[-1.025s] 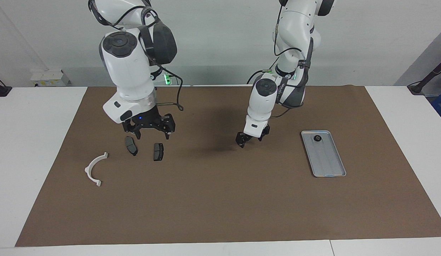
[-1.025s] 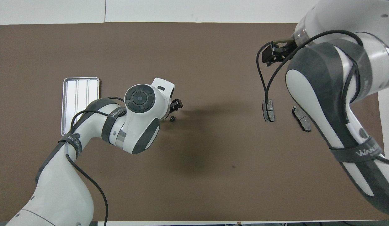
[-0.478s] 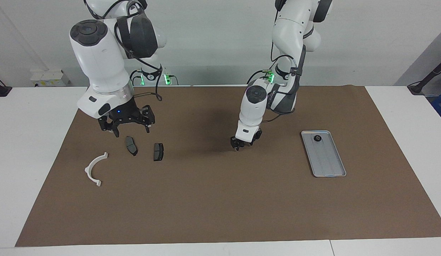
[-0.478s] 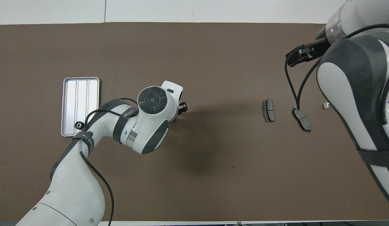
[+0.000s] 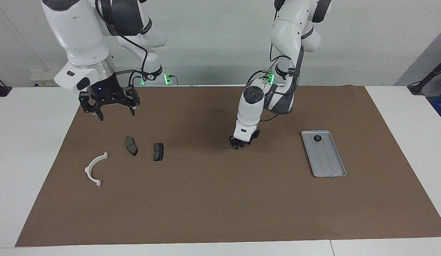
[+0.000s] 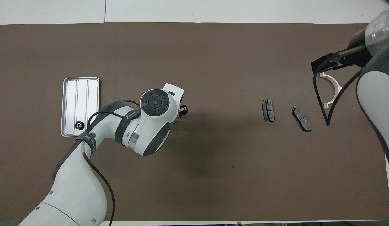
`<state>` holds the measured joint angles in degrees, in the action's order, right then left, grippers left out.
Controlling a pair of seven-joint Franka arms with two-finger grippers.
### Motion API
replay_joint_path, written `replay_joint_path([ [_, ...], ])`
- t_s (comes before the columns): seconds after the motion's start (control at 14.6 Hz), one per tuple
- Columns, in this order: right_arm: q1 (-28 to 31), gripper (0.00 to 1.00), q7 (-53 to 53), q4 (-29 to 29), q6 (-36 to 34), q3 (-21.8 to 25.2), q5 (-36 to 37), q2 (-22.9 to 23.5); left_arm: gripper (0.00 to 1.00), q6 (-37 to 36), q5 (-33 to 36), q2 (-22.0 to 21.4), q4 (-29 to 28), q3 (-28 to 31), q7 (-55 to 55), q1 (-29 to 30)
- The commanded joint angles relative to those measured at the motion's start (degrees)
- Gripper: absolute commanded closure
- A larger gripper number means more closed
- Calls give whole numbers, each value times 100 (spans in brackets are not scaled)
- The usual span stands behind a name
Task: Pick bearing gear from pile to tray
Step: 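Carry the bearing to the silver tray and lower it with the left gripper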
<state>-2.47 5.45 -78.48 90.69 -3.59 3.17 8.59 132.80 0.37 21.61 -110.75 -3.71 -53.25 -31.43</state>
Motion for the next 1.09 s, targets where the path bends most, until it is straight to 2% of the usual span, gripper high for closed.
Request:
replay_joint_path([
  [0.0,-25,0,167,-904,124,262,-185,-682,35,114,16,-42,-113,89,-168,-118],
  [0.2,71,0,123,-1590,168,297,-246,-1166,43,132,16,-42,-139,89,-186,-126],
  [0.41,98,0,96,-1767,125,464,-246,-1290,84,106,16,-51,-139,98,-247,-126],
  [0.55,89,0,96,-1758,142,552,-246,-1290,98,-17,16,-69,-122,107,-247,-109],
  [0.75,36,0,79,-1758,160,605,-246,-1299,98,-140,25,-217,-122,194,-116,136],
  [0.82,36,0,79,-1758,160,605,-246,-1299,98,-201,25,-349,-139,195,163,329],
  [1.02,54,0,88,-1724,160,596,-238,-1299,98,-1000,25,-841,-157,186,1698,1303],
])
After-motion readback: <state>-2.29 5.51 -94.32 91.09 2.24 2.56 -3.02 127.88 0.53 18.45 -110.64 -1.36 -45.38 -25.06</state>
